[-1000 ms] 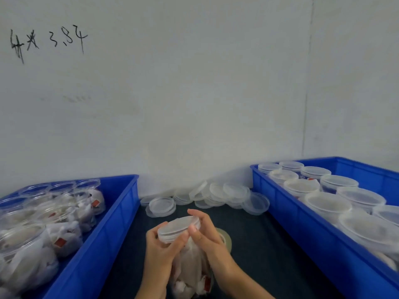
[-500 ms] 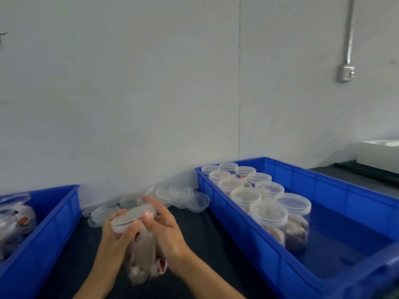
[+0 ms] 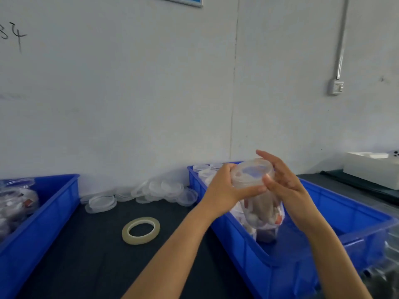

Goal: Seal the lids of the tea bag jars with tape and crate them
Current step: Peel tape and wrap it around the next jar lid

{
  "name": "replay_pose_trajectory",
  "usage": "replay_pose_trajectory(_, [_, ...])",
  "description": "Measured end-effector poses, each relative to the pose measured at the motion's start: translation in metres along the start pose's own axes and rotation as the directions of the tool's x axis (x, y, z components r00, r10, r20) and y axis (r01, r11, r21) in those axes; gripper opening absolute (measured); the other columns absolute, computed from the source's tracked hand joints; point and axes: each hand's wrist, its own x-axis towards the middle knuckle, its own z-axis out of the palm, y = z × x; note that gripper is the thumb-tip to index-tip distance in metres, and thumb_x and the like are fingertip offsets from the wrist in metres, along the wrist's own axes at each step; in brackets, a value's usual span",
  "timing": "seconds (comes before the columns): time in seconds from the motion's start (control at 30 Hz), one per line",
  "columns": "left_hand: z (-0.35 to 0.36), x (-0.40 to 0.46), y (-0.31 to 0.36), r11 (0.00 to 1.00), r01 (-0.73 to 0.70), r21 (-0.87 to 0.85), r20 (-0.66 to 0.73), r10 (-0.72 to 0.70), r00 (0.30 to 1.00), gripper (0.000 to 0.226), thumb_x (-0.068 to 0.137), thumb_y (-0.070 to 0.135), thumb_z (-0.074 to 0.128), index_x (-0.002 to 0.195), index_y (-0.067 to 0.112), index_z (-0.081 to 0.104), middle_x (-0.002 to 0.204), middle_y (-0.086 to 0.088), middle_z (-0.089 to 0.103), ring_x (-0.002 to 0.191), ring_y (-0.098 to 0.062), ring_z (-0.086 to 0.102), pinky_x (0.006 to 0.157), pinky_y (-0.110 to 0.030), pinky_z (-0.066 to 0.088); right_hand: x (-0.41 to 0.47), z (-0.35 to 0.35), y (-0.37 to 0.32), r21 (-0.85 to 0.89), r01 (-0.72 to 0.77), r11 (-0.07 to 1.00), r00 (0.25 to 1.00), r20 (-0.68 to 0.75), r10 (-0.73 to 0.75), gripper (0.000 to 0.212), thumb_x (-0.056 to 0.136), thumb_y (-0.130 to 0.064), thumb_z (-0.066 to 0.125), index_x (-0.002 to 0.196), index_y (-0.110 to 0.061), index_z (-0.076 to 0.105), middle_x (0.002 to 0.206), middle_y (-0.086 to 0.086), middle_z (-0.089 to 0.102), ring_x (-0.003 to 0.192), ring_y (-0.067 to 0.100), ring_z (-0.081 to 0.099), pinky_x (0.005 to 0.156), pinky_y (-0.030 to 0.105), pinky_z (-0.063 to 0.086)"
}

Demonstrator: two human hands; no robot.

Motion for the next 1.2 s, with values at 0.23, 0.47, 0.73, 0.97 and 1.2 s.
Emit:
replay_pose_trajectory(0.23, [0.043,-0.006,-0.023,0.941,0.099,0.323,0.037,-0.117,0.992,0.087,0.058,0.069,0.079,0.128,0.028,0.048,0.114,0.02,0.056,0.093,0.0,0.05,0.069,-0.013,0.037,-0.04,-0.044,0.031,-0.197,-0.197,0.96,0.977,0.045,0.21,0.05,0.084,-0.031,0.061,0.131,-0.047,0.052,0.126,-0.01,0.063,0.113,0.013,0.061,0.086,0.024,0.053])
replay_pose_trajectory(0.47, [0.055,-0.019,-0.042,0.796,0.116,0.594,0.085,-0.206,0.975,0.088,0.055,0.079,0.071,0.118,0.021,0.05,0.105,0.011,0.059,0.083,-0.01,0.05,0.065,-0.025,0.036,-0.048,-0.056,0.052,-0.329,-0.383,0.863,0.896,0.094,0.433,0.061,0.08,-0.022,0.072,0.128,-0.052,0.048,0.127,-0.01,0.053,0.094,0.016,0.068,0.076,0.029,0.057])
replay_pose_trajectory(0.73, [0.068,-0.023,-0.048,0.67,0.084,0.737,0.056,-0.185,0.981,0.09,0.058,0.081,0.067,0.117,0.014,0.052,0.114,-0.002,0.06,0.106,-0.024,0.054,0.093,-0.043,0.035,-0.044,-0.059,0.05,-0.457,-0.457,0.763,0.802,0.16,0.575,0.07,0.084,-0.009,0.072,0.13,-0.05,0.039,0.126,-0.006,0.048,0.093,0.012,0.07,0.074,0.024,0.057])
replay_pose_trajectory(0.97, [0.072,-0.032,-0.04,0.738,0.093,0.668,0.049,-0.168,0.984,0.08,0.068,0.069,0.071,0.125,0.019,0.043,0.125,-0.008,0.047,0.115,-0.029,0.044,0.098,-0.045,0.031,-0.035,-0.062,0.055,-0.597,-0.488,0.637,0.72,0.137,0.68,0.056,0.076,-0.025,0.08,0.12,-0.037,0.047,0.12,-0.006,0.057,0.087,0.016,0.071,0.077,0.03,0.059])
replay_pose_trajectory(1.2, [0.062,-0.029,-0.036,0.704,0.016,0.71,0.136,-0.158,0.978,0.073,0.072,0.067,0.07,0.124,0.02,0.053,0.127,-0.014,0.048,0.118,-0.033,0.043,0.102,-0.051,0.031,-0.027,-0.067,0.057,-0.739,-0.454,0.498,0.708,0.04,0.705,0.086,0.033,-0.075,0.08,0.109,-0.045,0.054,0.111,-0.01,0.062,0.081,0.012,0.071,0.069,0.025,0.057])
